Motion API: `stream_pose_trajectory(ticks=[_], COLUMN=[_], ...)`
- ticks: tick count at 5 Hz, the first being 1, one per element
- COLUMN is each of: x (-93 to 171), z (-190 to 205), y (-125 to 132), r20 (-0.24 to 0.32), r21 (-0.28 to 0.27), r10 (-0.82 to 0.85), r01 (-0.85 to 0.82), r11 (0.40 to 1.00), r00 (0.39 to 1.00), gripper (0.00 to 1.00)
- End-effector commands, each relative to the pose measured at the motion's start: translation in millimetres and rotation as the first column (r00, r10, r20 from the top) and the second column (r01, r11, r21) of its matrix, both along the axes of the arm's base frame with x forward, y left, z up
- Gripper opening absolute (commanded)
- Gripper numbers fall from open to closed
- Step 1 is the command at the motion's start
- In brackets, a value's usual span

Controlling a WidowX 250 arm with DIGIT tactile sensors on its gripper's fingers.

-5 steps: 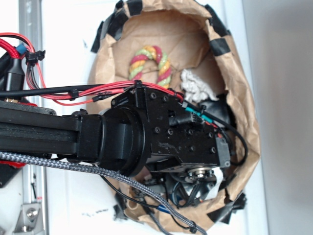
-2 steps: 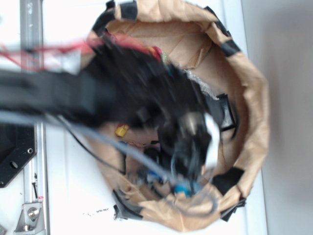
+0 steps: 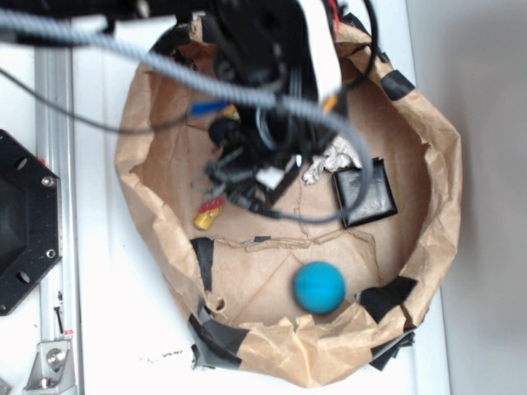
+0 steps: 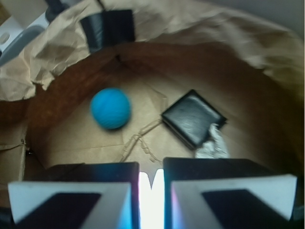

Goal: Grab the blue ball.

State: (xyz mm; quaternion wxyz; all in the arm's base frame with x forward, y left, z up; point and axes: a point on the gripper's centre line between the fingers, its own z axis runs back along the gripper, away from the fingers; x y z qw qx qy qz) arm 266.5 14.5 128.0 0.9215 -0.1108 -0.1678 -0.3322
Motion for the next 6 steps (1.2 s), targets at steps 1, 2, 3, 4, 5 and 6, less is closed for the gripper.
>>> stream_pose_trajectory(ticks=[1, 2, 3, 4, 5, 6], x=[5.6, 10.0, 6.4, -1.8, -3.9, -3.0], z=[-3.9, -38.0, -48.6, -52.6, -61.4, -67.9], y=[-37.2, -78.3, -98.2, -116.3, -126.1, -137.3], r20=[0.062, -0.018, -0.051, -0.072, -0.078, -0.051], r21=[-0.044, -0.008, -0.054, -0.118, -0.124, -0.108], r10=[-0.066, -0.255, -0.355, -0.505, -0.535, -0.532], r01=[0.069, 0.255, 0.352, 0.495, 0.524, 0.524], r11=[0.997, 0.967, 0.934, 0.861, 0.843, 0.845], r00=[0.996, 0.967, 0.934, 0.860, 0.841, 0.846], gripper=[1.00, 1.00, 1.00, 1.00, 1.00, 0.27])
